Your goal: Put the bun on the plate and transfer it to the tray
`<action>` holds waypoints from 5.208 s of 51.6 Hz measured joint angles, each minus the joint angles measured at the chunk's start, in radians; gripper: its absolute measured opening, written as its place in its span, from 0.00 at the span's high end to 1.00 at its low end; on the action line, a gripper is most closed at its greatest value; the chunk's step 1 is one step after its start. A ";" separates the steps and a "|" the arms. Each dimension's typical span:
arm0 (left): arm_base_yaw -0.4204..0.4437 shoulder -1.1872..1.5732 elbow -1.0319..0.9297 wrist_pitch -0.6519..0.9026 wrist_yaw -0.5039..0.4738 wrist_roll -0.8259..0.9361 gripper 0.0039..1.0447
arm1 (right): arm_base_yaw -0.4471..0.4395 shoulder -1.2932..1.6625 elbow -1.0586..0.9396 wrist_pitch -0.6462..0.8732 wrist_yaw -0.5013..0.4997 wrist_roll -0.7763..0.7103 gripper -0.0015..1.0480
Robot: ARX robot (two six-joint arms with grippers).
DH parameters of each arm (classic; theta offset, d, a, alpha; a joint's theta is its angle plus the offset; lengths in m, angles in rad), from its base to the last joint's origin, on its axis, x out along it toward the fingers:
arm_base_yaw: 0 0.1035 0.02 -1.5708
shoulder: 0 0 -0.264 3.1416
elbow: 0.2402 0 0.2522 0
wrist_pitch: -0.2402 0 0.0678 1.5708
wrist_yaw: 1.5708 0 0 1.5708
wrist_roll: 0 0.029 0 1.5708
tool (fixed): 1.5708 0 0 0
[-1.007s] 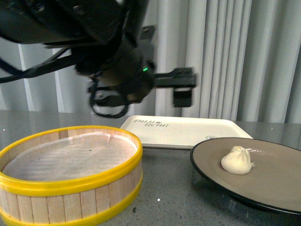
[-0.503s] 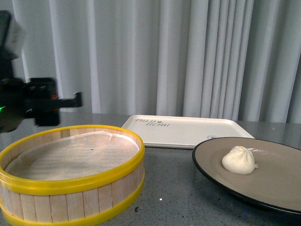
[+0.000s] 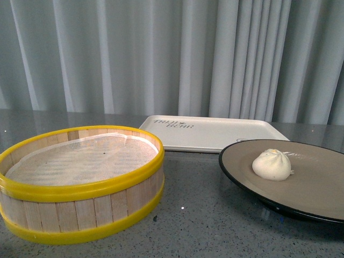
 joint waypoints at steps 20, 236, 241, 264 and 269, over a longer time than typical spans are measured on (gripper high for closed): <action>0.117 -0.274 -0.173 -0.099 0.139 0.000 0.96 | 0.000 0.000 0.000 0.000 0.000 0.000 0.08; 0.147 -1.131 -0.249 -0.846 0.149 0.003 0.06 | 0.187 1.226 0.719 -0.105 -0.178 -1.365 0.08; 0.147 -1.131 -0.249 -0.846 0.149 0.003 0.06 | 0.196 1.264 0.734 -0.082 -0.161 -1.371 0.16; 0.147 -1.131 -0.249 -0.846 0.149 0.003 0.06 | 0.278 1.368 0.765 -0.037 -0.045 -1.455 0.87; 0.147 -1.131 -0.249 -0.846 0.149 0.003 0.06 | 0.285 1.358 0.762 0.014 -0.032 -1.511 0.97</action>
